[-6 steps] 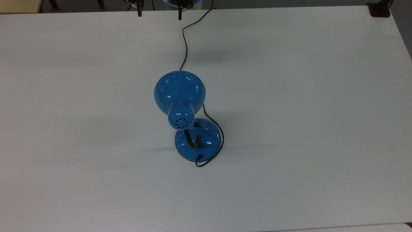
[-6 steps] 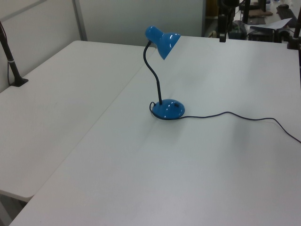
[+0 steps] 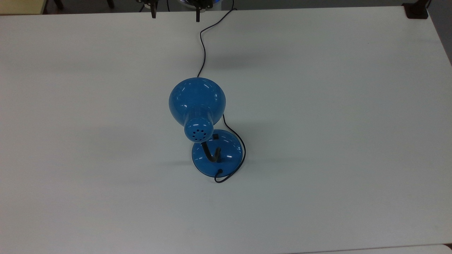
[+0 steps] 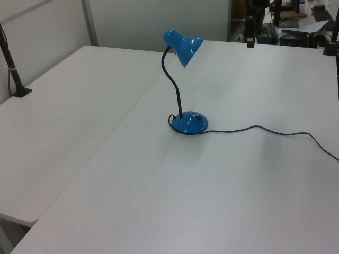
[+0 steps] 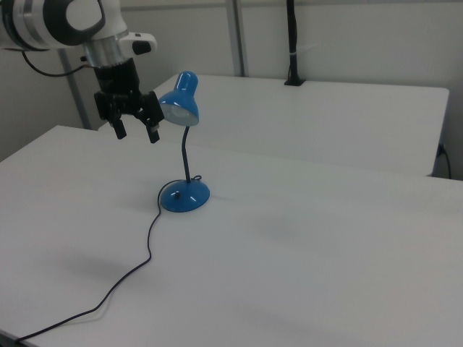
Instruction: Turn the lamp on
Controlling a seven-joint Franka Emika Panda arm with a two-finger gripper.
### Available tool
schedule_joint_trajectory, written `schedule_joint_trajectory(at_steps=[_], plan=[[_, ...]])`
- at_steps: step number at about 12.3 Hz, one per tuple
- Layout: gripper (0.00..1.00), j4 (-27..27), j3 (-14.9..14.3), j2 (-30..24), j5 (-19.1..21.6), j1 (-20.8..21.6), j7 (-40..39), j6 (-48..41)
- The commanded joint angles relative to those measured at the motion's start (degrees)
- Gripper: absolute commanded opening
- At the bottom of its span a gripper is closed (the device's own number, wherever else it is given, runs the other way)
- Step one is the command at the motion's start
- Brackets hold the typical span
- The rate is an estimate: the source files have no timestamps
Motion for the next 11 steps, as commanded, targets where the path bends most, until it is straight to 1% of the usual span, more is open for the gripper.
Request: schedule_joint_trajectory(at_steps=[1,4,5,6,7,8,9,10,11], plan=[[1.00,0.80,-0.04,-0.09,0.14,-0.16,0.00,-1.93],[0.99,0.71,-0.04,-0.09,0.14,-0.16,-1.49,-2.02],[0.89,0.71,-0.04,-0.09,0.14,-0.16,-2.45,-2.11],[0.69,0.71,-0.04,-0.26,0.23,-0.25,-3.76,-2.11],[0.44,0.71,-0.04,-0.26,0.58,-0.69,-4.82,-2.11],[0.22,0.71,-0.12,-0.35,0.76,-0.86,-4.92,-2.11],[0.07,0.71,-0.13,-0.27,0.85,-0.87,-4.92,-2.11],[0.02,0.71,-0.13,-0.26,0.76,-0.87,-4.92,-2.11],[0.02,0.71,-0.13,-0.26,0.76,-0.78,-4.92,-2.02]])
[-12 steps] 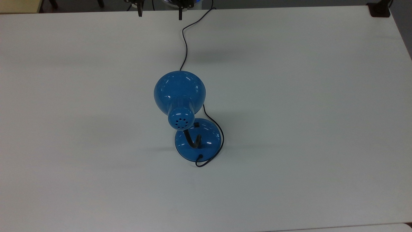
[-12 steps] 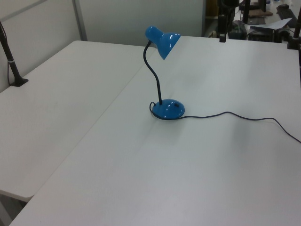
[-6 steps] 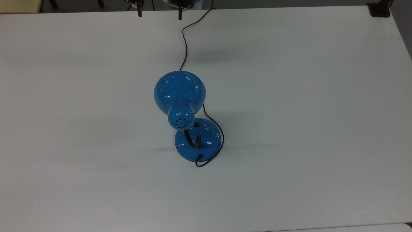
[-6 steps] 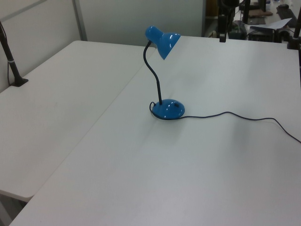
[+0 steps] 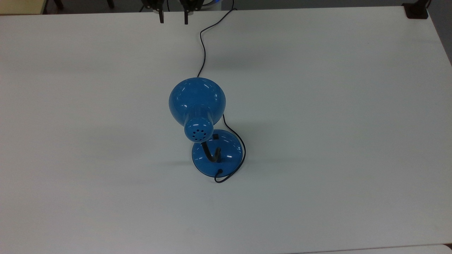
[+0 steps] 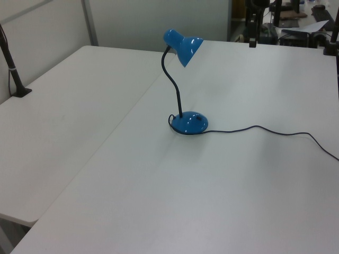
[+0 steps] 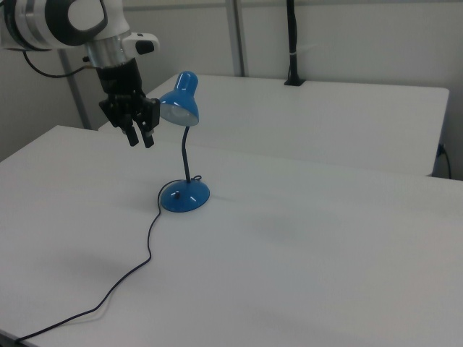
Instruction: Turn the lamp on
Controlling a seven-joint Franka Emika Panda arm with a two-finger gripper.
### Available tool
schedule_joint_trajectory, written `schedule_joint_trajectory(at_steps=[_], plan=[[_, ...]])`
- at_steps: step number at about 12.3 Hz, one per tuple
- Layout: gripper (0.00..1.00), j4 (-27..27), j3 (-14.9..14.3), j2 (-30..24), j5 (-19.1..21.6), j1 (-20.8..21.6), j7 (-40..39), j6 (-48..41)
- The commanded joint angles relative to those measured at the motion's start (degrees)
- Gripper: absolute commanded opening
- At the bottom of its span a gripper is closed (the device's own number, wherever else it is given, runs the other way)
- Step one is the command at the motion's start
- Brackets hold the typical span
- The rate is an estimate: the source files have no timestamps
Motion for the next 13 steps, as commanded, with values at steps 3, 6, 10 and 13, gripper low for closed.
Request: schedule_joint_trajectory(at_steps=[3,6,10,13], plan=[[0.00,0.62,0.05,-0.18,0.85,-0.27,-1.54,-1.85],[0.00,0.53,0.05,-0.09,0.85,-0.27,-1.54,-1.50],[0.00,0.01,0.22,0.17,0.85,0.08,-1.45,-1.23],[0.00,-1.39,0.31,0.09,0.85,0.26,-1.45,1.48]])
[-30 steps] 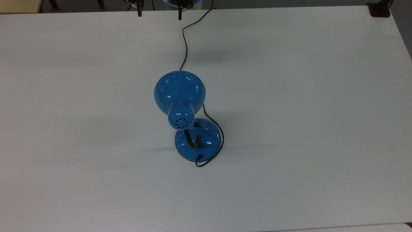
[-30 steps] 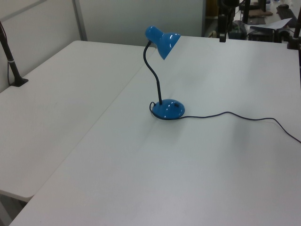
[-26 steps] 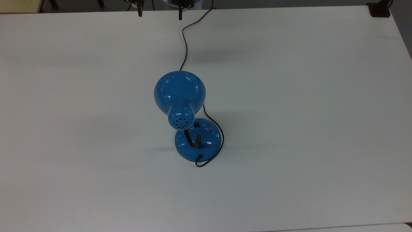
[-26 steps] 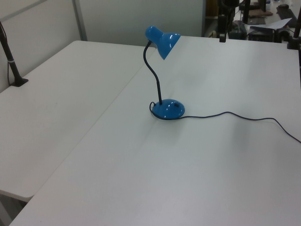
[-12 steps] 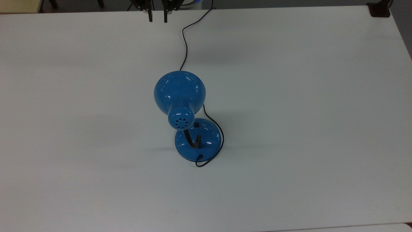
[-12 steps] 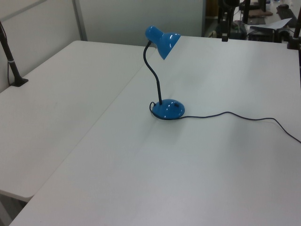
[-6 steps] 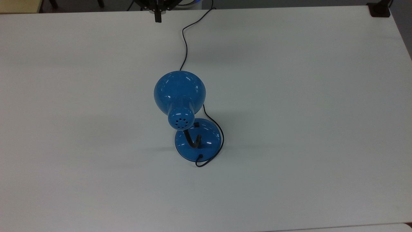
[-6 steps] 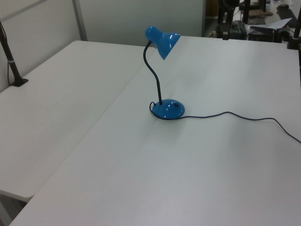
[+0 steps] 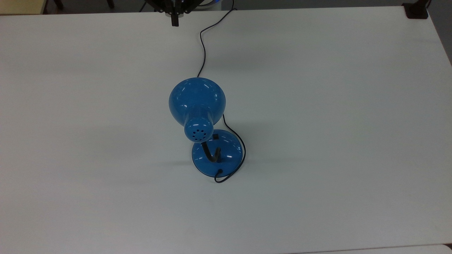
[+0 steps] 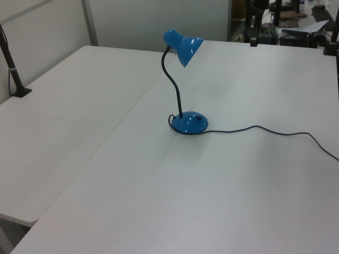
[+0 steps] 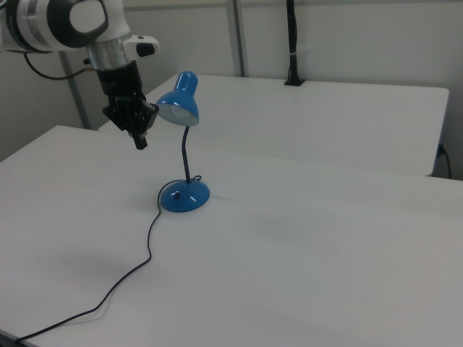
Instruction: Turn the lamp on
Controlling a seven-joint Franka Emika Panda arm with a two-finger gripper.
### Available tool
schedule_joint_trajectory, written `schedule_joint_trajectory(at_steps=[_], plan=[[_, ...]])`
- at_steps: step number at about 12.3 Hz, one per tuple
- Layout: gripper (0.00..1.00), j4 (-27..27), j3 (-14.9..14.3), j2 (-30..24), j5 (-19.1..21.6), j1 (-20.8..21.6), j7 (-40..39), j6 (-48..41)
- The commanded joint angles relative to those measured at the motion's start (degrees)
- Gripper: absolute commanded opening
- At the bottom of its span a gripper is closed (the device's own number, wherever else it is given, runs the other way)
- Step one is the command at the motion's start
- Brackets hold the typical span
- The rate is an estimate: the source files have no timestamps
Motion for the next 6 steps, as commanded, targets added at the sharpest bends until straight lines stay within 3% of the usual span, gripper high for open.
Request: schedule_joint_trajectory(at_steps=[1,6], plan=[[0.00,-1.55,0.22,-0.30,0.84,0.15,-1.18,1.92],[0.00,-5.50,0.57,-0.65,0.84,0.42,-1.01,5.96]])
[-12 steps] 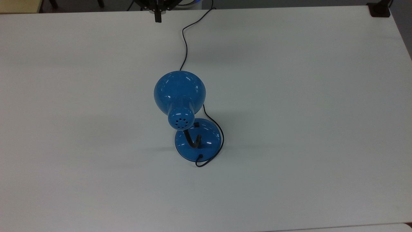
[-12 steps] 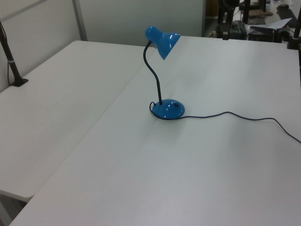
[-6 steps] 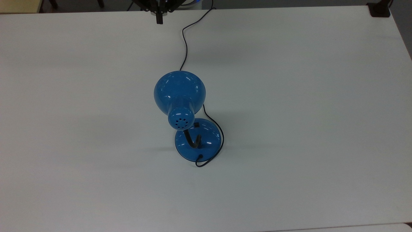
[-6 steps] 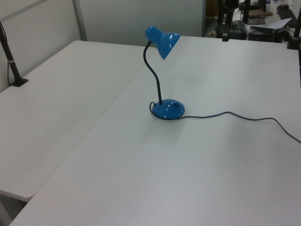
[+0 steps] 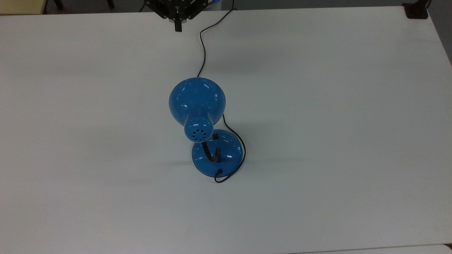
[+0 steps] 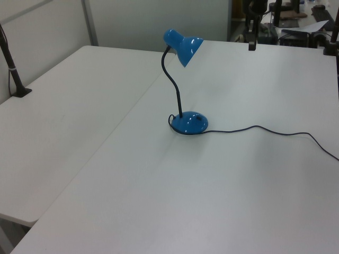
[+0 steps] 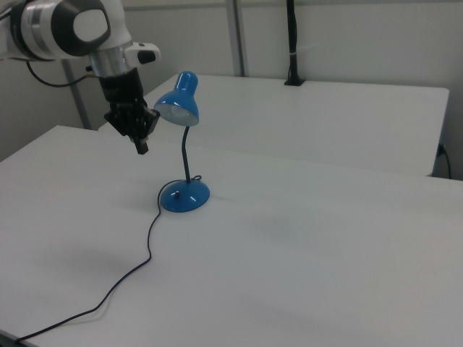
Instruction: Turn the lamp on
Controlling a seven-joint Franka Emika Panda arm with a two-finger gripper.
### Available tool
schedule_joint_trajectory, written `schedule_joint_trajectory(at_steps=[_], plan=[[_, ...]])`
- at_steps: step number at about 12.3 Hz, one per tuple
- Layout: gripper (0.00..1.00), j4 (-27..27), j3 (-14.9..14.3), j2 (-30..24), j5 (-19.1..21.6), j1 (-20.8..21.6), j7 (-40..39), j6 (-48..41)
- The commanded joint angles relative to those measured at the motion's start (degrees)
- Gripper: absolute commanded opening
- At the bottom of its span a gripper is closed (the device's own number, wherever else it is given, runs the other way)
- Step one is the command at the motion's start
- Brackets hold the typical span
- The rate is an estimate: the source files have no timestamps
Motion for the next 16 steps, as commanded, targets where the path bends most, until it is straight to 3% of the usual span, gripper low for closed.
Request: schedule_joint_trajectory(at_steps=[1,11,16], plan=[[0.00,-4.29,0.09,-1.13,0.83,0.28,-0.95,4.10],[0.00,-8.94,0.18,-1.04,0.84,1.69,-0.42,10.52],[0.00,-13.24,0.18,-0.07,0.83,2.21,-0.42,19.02]])
